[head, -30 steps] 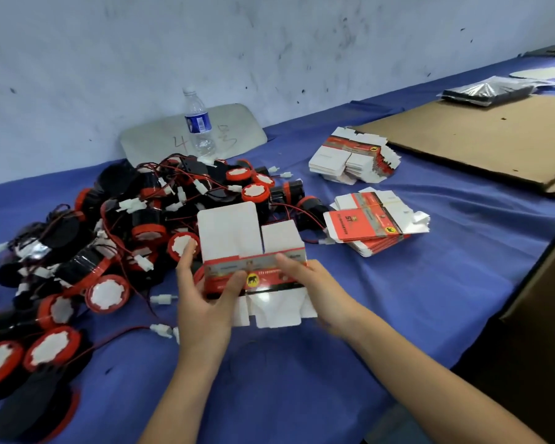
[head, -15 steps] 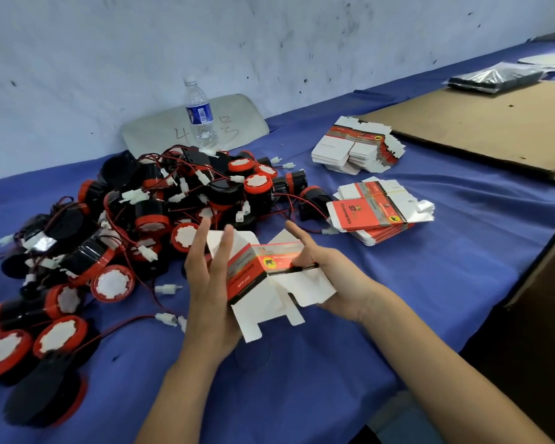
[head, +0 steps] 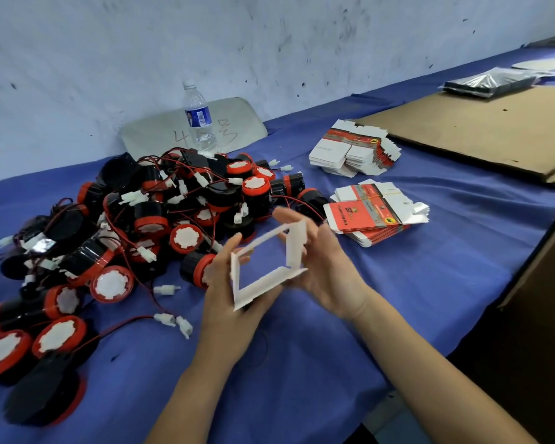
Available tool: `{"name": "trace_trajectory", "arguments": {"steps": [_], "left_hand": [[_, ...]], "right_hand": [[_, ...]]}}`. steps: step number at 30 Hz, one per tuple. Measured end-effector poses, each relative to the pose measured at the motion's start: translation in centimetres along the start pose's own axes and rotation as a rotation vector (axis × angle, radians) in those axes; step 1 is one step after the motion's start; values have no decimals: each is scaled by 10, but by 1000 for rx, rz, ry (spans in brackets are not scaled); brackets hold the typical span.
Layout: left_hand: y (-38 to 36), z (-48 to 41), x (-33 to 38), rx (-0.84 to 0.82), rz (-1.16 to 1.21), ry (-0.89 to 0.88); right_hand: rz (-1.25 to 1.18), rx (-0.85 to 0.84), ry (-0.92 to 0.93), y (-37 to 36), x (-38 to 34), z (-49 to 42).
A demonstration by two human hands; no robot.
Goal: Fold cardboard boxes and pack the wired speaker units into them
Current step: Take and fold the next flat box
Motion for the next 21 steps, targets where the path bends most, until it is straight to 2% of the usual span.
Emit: {"name": "trace_trajectory", "arguments": {"steps": [2,6,10,21], "left_hand": [[-1,-2,-5,36,2,60],[-1,-3,-8,-8,-24,97],[-2,-1,-2,-28,-8,8],[5,0,2,-17,161,-9]], "right_hand": [[146,64,143,-1,5,0],[315,18,266,-3,7,4],[346,29,254,-3,6,1],[280,52,122,-4,3,6]]}}
Point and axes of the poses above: each hand's wrist, its own z-axis away from the middle knuckle, its own y-axis out of the back of the hand, x = y × z, the point moved 1 cm from there along -z, towards the middle knuckle, and after that the axes turned 8 degrees about -z, right-handed, at the moved point
